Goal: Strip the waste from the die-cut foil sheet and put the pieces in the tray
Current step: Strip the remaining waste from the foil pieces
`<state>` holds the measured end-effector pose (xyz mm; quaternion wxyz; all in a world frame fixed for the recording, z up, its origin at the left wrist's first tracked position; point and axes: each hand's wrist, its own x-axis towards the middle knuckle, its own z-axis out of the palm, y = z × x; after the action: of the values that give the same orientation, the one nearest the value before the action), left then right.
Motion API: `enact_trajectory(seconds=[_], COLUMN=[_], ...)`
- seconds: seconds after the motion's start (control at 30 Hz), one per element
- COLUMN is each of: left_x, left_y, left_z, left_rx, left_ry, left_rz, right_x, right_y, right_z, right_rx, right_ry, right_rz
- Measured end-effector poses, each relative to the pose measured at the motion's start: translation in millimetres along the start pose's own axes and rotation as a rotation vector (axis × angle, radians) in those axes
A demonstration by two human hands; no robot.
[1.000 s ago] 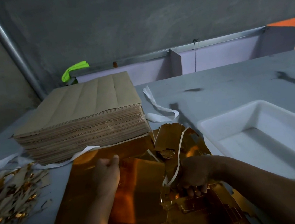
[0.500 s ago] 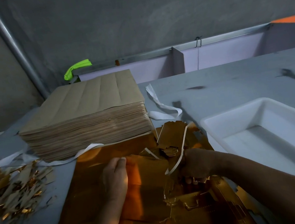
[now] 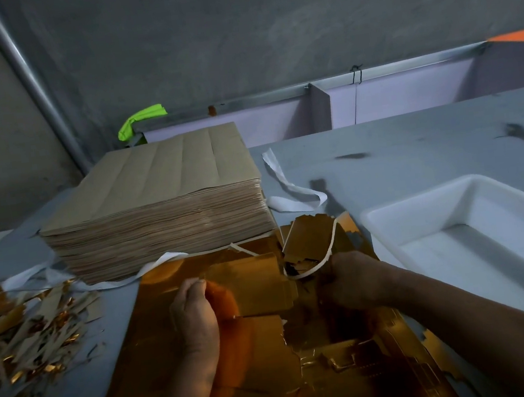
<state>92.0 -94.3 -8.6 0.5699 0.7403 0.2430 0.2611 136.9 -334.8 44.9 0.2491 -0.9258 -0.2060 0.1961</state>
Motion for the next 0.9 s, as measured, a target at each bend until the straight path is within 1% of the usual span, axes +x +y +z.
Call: enact_trajectory(seconds=[0.07, 0.13, 0.27, 0.37, 0.43, 0.5, 0.53, 0.57, 0.63, 0.7, 0.73, 0.77, 0.8, 0.83, 0.9], left_x=[1, 1, 1, 1, 0, 0, 0, 1, 2, 2, 3, 3, 3, 3, 4], left_y=[0, 0, 0, 1, 1, 0, -1, -1, -2, -2, -2, -3, -3, -3, -3], left_z=[0, 1, 2, 4, 5, 5, 5, 5, 5, 5, 5, 5, 5, 5, 6], left_rx=[-0.014, -0.023, -0.053, -0.042, -0.028, 0.015, 0.03, 0.04, 0.057, 0.057, 0.055, 0.057, 0.062, 0.064, 0.065], left_ry=[0.015, 0.031, 0.052, 0.051, 0.045, 0.033, 0.026, 0.02, 0.011, 0.007, 0.008, 0.012, 0.015, 0.017, 0.02], left_rz=[0.006, 0.009, 0.0, 0.005, 0.027, 0.053, 0.059, 0.061, 0.065, 0.073, 0.073, 0.071, 0.069, 0.068, 0.071], right_x=[-2, -4, -14, -23, -25, -25, -24, -22, -17, -12, -11, -10, -9, -9, -8], right_y=[-3, -9, -14, -16, -17, -16, -15, -13, -10, -8, -7, -6, -6, -6, -7], right_z=[0, -1, -7, -12, -16, -18, -19, -18, -16, -13, -12, -11, -9, -7, -3], right_rx=[-0.026, -0.082, -0.012, 0.03, 0.17, 0.365, 0.466, 0.551, 0.67, 0.779, 0.807, 0.78, 0.69, 0.558, 0.29], right_ry=[-0.046, -0.156, -0.507, -0.799, -0.858, -0.806, -0.736, -0.629, -0.345, -0.097, -0.021, 0.035, 0.082, 0.112, 0.123], right_rz=[-0.029, -0.035, 0.033, -0.025, -0.088, -0.145, -0.175, -0.217, -0.298, -0.309, -0.281, -0.238, -0.19, -0.151, -0.133])
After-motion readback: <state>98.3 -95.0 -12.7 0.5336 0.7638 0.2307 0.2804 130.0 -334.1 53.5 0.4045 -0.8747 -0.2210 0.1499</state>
